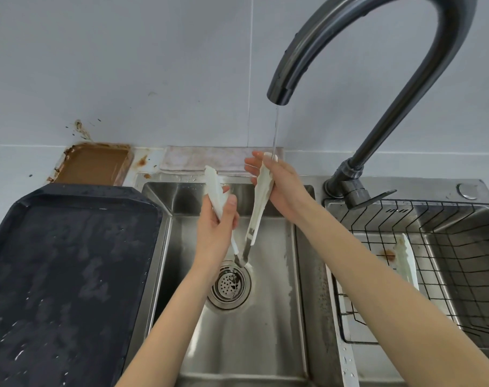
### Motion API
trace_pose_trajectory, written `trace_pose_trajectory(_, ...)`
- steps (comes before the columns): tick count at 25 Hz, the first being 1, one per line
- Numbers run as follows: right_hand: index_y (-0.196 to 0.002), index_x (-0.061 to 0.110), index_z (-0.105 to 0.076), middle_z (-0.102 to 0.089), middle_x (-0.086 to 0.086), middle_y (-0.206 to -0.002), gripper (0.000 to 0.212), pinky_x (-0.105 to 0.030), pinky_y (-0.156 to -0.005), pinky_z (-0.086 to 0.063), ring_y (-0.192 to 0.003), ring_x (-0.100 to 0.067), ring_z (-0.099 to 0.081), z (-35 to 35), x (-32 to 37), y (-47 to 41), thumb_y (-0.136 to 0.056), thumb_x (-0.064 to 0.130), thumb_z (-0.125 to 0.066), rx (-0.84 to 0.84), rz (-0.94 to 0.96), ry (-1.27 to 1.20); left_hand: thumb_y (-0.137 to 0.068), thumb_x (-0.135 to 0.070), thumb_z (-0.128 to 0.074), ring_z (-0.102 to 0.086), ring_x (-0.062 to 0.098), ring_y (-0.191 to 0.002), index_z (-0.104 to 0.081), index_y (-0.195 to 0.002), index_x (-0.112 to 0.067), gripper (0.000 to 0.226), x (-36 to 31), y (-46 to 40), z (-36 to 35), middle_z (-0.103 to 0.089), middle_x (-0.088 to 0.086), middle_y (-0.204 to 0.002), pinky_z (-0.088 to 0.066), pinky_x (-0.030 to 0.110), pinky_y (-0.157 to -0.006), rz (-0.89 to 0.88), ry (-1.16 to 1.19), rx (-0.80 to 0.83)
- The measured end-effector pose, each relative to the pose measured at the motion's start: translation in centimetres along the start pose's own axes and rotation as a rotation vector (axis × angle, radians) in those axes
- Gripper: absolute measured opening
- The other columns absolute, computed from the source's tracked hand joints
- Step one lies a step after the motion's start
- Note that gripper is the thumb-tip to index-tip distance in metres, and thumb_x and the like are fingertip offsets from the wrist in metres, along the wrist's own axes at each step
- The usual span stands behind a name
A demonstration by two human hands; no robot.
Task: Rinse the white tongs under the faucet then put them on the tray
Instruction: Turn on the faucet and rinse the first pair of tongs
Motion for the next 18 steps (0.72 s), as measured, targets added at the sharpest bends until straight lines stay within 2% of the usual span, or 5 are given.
trace_pose_trajectory(7, -0.128, 0.015, -0.046, -0.061, 0.006, -0.105, 0.033, -0.03, -0.094, -0.044, -0.102, -0.011, -0.059, 0.3, 0.8, 0.9, -0.099, 0.024, -0.033, 0.103, 0.016, 0.203, -0.094, -0.028, -0.045, -0.06, -0.005, -0.064, -0.048, -0.115, -0.025, 0.021, 1.1, -0.4, 0.0, -0.058, -0.002, -0.078, -0.05, 0.012, -0.069, 0.032, 0.044, 0.022)
trace_pose_trajectory(11, -0.109, 0.02, -0.057, -0.063, 0.007, -0.082, 0.017, -0.026, -0.079, -0.049, -0.066, 0.001, -0.059, 2.6, 3.0, 3.3, -0.093, 0.022, -0.051, -0.082, 0.172, 0.495, -0.095, -0.038, -0.038, -0.066, 0.014, -0.085, -0.058, -0.098, -0.021, 0.026, 4.7, -0.7, -0.8, -0.067, 0.003, -0.09, -0.052, 0.025, -0.081, 0.341, 0.149, 0.131)
trace_pose_trajectory(13, -0.104, 0.019, -0.058, -0.058, 0.004, -0.076, 0.015, -0.016, -0.067, -0.047, -0.063, -0.002, -0.053, 3.6, 3.5, 4.6, -0.09, 0.024, -0.056, -0.123, 0.194, 0.57, -0.096, -0.036, -0.037, -0.066, 0.017, -0.088, -0.058, -0.09, -0.023, 0.025, 5.7, -0.7, -1.9, -0.068, 0.003, -0.094, -0.052, 0.027, -0.083, 0.435, 0.146, 0.232)
trace_pose_trajectory(15, -0.103, 0.018, -0.058, -0.056, 0.003, -0.076, 0.016, -0.008, -0.059, -0.044, -0.064, -0.003, -0.051, 4.4, 3.4, 5.4, -0.089, 0.025, -0.057, -0.137, 0.189, 0.646, -0.096, -0.033, -0.04, -0.067, 0.014, -0.087, -0.058, -0.104, -0.015, 0.026, 6.5, -1.0, -3.0, -0.068, 0.003, -0.099, -0.056, 0.022, -0.073, 0.47, 0.086, 0.289)
trace_pose_trajectory(18, -0.102, 0.019, -0.058, -0.054, 0.006, -0.071, 0.017, -0.007, -0.056, -0.043, -0.055, 0.005, -0.05, 5.7, 2.9, 5.8, -0.088, 0.028, -0.059, -0.194, 0.177, 0.657, -0.096, -0.019, -0.044, -0.066, 0.014, -0.082, -0.044, -0.13, -0.006, 0.036, 6.9, -2.1, -3.6, -0.063, 0.006, -0.106, -0.057, 0.018, -0.063, 0.446, 0.063, 0.188)
Point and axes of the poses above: each hand's wrist, its own y-axis away from the middle knuckle, its own z-axis out of the back of the hand, x = y × z, the point moved 7 cm from there along -y, towards the middle knuckle
